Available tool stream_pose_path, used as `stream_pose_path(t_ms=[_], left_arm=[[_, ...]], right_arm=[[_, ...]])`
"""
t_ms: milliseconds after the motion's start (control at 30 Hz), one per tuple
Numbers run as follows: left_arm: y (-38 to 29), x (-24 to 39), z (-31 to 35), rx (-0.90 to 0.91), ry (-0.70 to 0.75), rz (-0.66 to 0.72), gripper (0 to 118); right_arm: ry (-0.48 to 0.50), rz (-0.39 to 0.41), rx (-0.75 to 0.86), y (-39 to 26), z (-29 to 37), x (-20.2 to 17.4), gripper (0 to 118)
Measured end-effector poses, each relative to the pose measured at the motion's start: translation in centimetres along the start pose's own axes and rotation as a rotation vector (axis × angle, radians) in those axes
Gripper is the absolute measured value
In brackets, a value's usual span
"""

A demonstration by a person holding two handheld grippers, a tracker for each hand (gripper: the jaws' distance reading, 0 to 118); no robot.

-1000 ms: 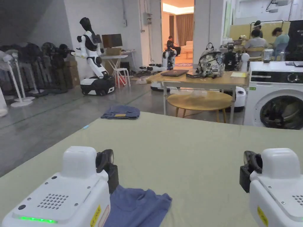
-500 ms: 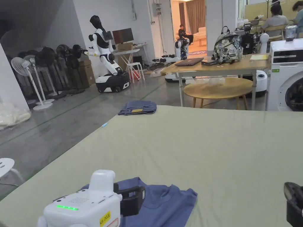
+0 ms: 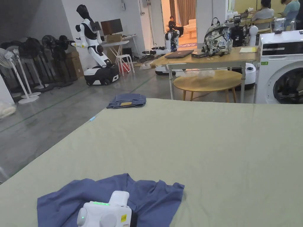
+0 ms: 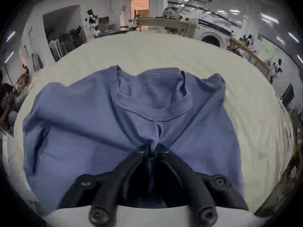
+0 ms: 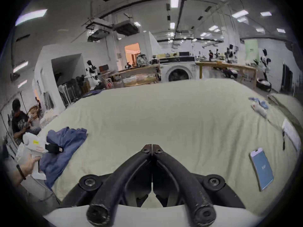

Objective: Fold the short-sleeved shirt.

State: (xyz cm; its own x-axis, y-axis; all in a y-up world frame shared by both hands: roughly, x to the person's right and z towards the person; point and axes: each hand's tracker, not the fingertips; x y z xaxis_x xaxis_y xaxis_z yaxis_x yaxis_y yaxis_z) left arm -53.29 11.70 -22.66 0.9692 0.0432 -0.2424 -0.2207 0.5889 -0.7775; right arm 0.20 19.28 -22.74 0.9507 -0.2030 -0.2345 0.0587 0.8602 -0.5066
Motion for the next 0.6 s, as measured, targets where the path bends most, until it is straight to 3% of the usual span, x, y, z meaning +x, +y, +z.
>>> stream_pose_path(t_ms=[67, 133, 267, 433, 600], left_arm=[[0.3, -0.3, 0.2, -0.002, -0.017, 0.011, 1], [1.2, -2.0, 0.8, 0.016, -0.104, 0.122, 1], [6.4, -5.7, 6.3, 0.259, -0.156, 0.375, 1], [15.9, -4.6, 16.2, 0.495, 0.049, 0.122, 0], [23.4, 1.5, 23.6, 0.666, -0.052, 0.000, 0]], right_arm=[[0.000, 0.013, 0.004, -0.2, 0.3, 0.3, 0], [-0.010, 0.034, 0.013, -0.2, 0.9, 0.6, 0], [0.001, 0.014, 0.038, 0.1, 1.8, 1.4, 0], [-0.022, 0.007, 0.066, -0.5, 3.6, 2.2, 0], [-0.076, -0.037, 0.090, -0.6, 5.3, 3.8, 0]])
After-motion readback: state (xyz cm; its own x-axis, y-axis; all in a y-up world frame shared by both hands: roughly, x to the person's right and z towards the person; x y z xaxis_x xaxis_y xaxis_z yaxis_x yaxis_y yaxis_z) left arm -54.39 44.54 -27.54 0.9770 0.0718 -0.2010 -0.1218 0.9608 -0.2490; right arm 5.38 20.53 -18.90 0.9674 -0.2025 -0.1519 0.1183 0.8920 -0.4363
